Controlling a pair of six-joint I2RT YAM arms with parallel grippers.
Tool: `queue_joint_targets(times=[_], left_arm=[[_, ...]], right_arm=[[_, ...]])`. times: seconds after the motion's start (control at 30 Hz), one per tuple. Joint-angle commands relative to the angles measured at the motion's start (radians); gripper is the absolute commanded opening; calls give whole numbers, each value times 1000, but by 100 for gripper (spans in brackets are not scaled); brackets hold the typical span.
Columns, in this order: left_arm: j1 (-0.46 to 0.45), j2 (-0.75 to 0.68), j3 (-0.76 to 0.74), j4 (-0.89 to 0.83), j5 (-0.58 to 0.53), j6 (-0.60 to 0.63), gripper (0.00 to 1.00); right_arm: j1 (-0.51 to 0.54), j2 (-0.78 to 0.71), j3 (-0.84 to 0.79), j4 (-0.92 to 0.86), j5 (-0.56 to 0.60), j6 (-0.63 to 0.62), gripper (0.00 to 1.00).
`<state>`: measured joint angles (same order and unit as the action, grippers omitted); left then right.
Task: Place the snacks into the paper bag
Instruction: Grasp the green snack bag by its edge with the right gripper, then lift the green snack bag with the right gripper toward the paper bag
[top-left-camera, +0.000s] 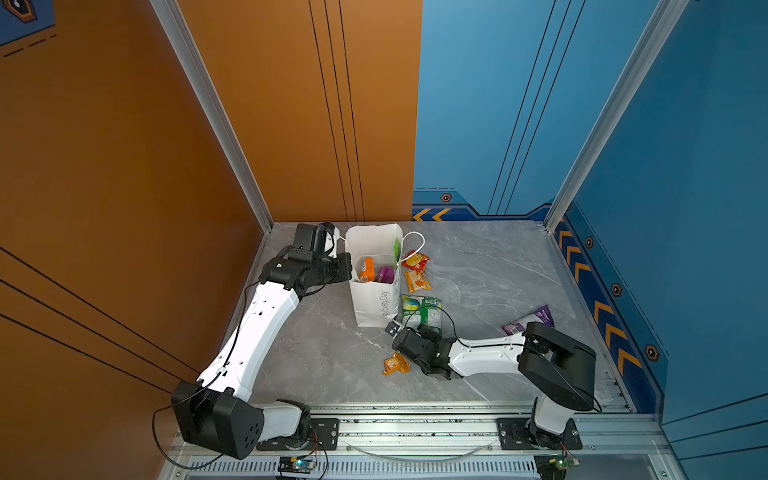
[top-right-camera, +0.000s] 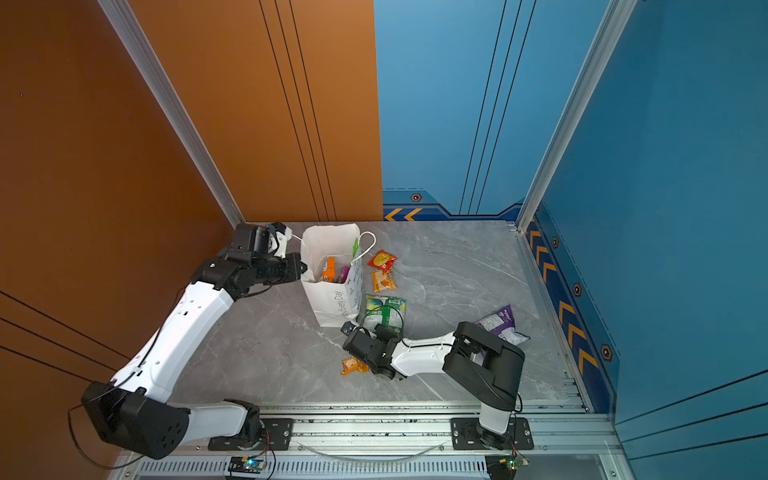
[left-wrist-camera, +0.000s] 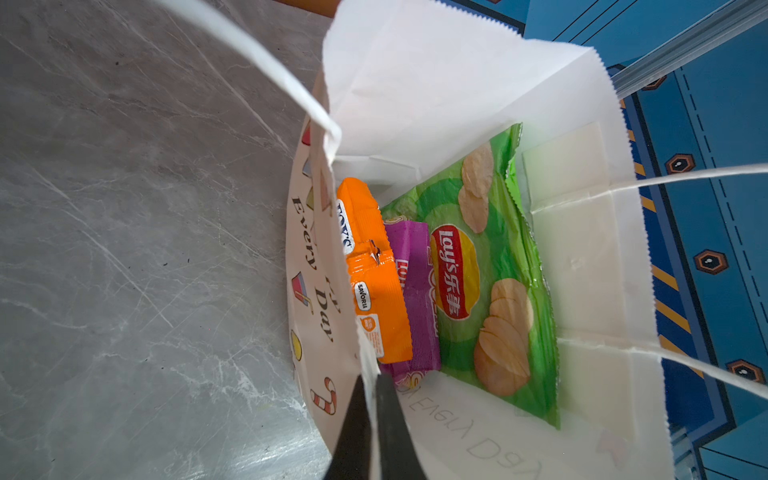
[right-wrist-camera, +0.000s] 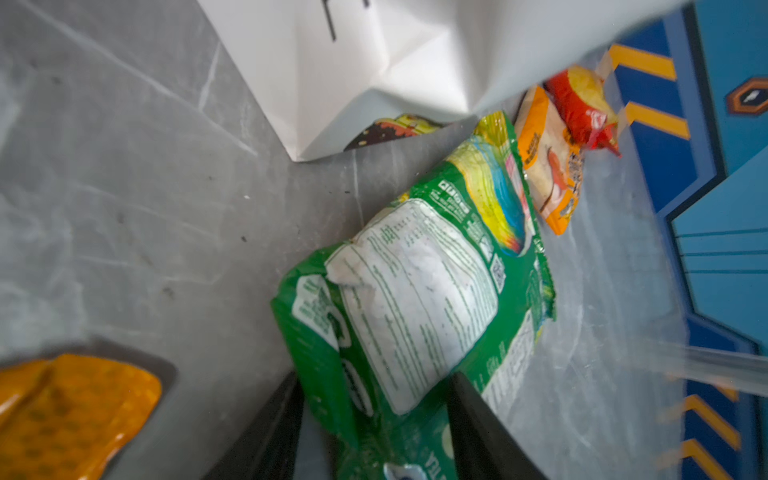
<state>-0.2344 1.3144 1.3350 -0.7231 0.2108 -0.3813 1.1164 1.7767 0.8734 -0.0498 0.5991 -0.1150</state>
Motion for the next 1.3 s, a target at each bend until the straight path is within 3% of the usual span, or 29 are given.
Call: queue_joint_targets(times=[0.0, 0.2, 0.33, 0.63, 0.77, 1.07, 1.27], left_arm=[[10, -10, -14, 33, -11, 36, 0], [9, -9, -14, 33, -16, 38, 0], [10, -6, -16, 33, -19, 38, 0], [9, 3, -16, 33, -22, 39, 0], [10, 0, -16, 33, -29, 43, 0], [8, -6, -16, 33, -26, 42, 0], [9, -12, -16, 33, -21, 42, 0]], right_arm=[[-3, 27, 49, -76, 34, 18, 36], [27, -27, -5, -16, 53, 19, 10], [34, -88, -45, 10, 90, 38, 0], [35, -309, -145, 82, 131, 132, 0], [18, -447, -200, 117, 191, 289, 0], [-68, -676, -238, 114, 72, 544, 0], [-116, -760, -283, 193, 38, 604, 0]])
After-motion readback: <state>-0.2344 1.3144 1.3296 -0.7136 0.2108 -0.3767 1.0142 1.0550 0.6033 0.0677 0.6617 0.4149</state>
